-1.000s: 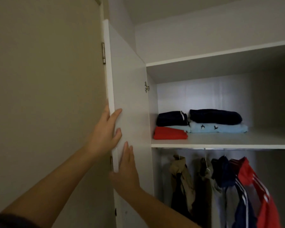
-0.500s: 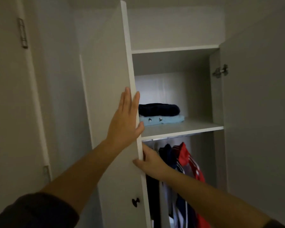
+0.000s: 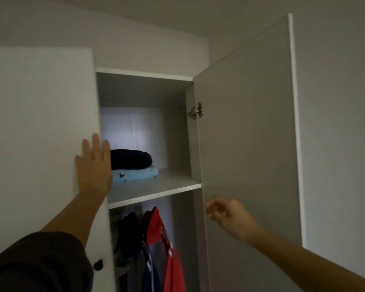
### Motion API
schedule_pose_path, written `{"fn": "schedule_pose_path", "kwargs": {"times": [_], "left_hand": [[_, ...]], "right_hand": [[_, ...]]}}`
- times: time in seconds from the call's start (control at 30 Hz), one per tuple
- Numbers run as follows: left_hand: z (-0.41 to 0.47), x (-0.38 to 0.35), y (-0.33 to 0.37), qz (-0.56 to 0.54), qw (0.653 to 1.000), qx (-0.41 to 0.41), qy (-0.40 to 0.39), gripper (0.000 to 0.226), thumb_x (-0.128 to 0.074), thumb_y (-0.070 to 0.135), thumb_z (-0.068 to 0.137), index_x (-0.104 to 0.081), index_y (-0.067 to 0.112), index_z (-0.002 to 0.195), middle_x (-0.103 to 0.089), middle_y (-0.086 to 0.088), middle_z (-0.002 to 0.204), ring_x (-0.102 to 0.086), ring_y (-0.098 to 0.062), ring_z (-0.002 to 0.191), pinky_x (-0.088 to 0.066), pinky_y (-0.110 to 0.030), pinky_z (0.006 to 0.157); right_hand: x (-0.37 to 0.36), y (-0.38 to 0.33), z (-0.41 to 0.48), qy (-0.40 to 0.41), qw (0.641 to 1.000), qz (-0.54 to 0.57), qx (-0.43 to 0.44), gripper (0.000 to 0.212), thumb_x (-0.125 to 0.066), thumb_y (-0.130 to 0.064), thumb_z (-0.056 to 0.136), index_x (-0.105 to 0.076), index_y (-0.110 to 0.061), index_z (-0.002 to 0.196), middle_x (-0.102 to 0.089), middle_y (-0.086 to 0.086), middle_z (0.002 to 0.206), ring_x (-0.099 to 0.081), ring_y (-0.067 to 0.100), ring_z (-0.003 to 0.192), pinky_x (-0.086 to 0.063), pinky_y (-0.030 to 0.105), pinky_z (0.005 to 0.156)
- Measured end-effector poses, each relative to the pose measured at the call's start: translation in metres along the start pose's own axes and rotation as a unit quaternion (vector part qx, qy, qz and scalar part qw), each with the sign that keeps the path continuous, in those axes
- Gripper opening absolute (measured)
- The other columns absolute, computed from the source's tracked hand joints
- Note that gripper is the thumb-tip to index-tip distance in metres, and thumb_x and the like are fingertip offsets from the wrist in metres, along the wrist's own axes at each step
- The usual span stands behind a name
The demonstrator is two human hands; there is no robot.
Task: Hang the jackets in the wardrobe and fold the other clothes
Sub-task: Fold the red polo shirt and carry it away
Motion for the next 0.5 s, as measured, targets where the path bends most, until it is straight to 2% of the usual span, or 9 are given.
{"fn": "schedule_pose_path", "kwargs": {"times": [0.07, 0.13, 0.27, 0.33, 0.4, 0.5], "left_hand": [[-0.002, 0.001, 0.016, -0.023, 1.000, 0.009, -0.001, 0.090, -0.057, 0.030, 0.089, 0.004, 0.007, 0.150, 0.013, -0.023, 0.155, -0.001, -0.043, 0.142, -0.025, -0.053, 0.110], [-0.008, 0.015, 0.050, -0.072, 0.997, -0.021, 0.003, 0.090, -0.062, 0.029, 0.086, -0.004, 0.007, 0.151, 0.006, -0.020, 0.157, -0.004, -0.041, 0.143, -0.022, -0.055, 0.110], [-0.035, 0.064, 0.144, -0.123, 0.982, -0.142, 0.025, 0.086, -0.054, 0.036, 0.089, 0.000, 0.012, 0.151, 0.008, -0.013, 0.158, 0.000, -0.031, 0.146, -0.018, -0.050, 0.114], [-0.052, 0.095, 0.190, -0.194, 0.959, -0.203, 0.033, 0.085, -0.055, 0.035, 0.088, -0.003, 0.015, 0.152, 0.007, -0.009, 0.159, 0.000, -0.026, 0.147, -0.016, -0.047, 0.116], [-0.066, 0.131, 0.228, -0.275, 0.923, -0.262, 0.064, 0.080, -0.056, 0.030, 0.086, -0.012, 0.017, 0.151, 0.002, -0.006, 0.160, -0.004, -0.023, 0.147, -0.014, -0.042, 0.116], [-0.078, 0.184, 0.269, -0.334, 0.883, -0.307, 0.121, 0.072, -0.056, 0.027, 0.085, -0.023, 0.017, 0.148, -0.006, -0.005, 0.159, -0.010, -0.023, 0.146, -0.018, -0.039, 0.115]], "right_hand": [[0.033, 0.018, -0.001, 0.016, 0.999, -0.031, 0.005, 0.026, -0.053, 0.000, 0.084, -0.065, -0.021, 0.092, -0.067, -0.011, 0.084, -0.065, 0.013, 0.078, -0.045, 0.014, 0.072], [0.060, 0.028, -0.003, 0.034, 0.998, -0.042, 0.010, 0.026, -0.053, 0.000, 0.084, -0.065, -0.021, 0.092, -0.067, -0.011, 0.084, -0.065, 0.016, 0.080, -0.048, 0.020, 0.074], [0.103, 0.030, -0.013, 0.073, 0.994, -0.057, 0.051, 0.023, -0.052, -0.003, 0.088, -0.065, -0.023, 0.092, -0.063, -0.018, 0.083, -0.064, 0.008, 0.080, -0.048, 0.014, 0.069], [0.126, 0.022, -0.022, 0.115, 0.987, -0.059, 0.098, 0.026, -0.052, -0.002, 0.087, -0.064, -0.025, 0.088, -0.061, -0.021, 0.079, -0.064, 0.005, 0.073, -0.050, 0.015, 0.064], [0.149, 0.019, -0.034, 0.167, 0.976, -0.042, 0.133, 0.030, -0.051, 0.001, 0.085, -0.062, -0.027, 0.082, -0.062, -0.016, 0.073, -0.063, 0.009, 0.064, -0.051, 0.020, 0.058], [0.182, 0.031, -0.049, 0.246, 0.961, 0.035, 0.123, 0.034, -0.049, 0.003, 0.084, -0.060, -0.028, 0.074, -0.060, -0.004, 0.066, -0.059, 0.013, 0.056, -0.048, 0.023, 0.052]]}}
Point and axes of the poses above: each hand's wrist, its own z-axis towards the middle knuckle, its own x-axis out of the back of the hand, y = z × x, the point moved 6 cm from there along z, towards the middle knuckle
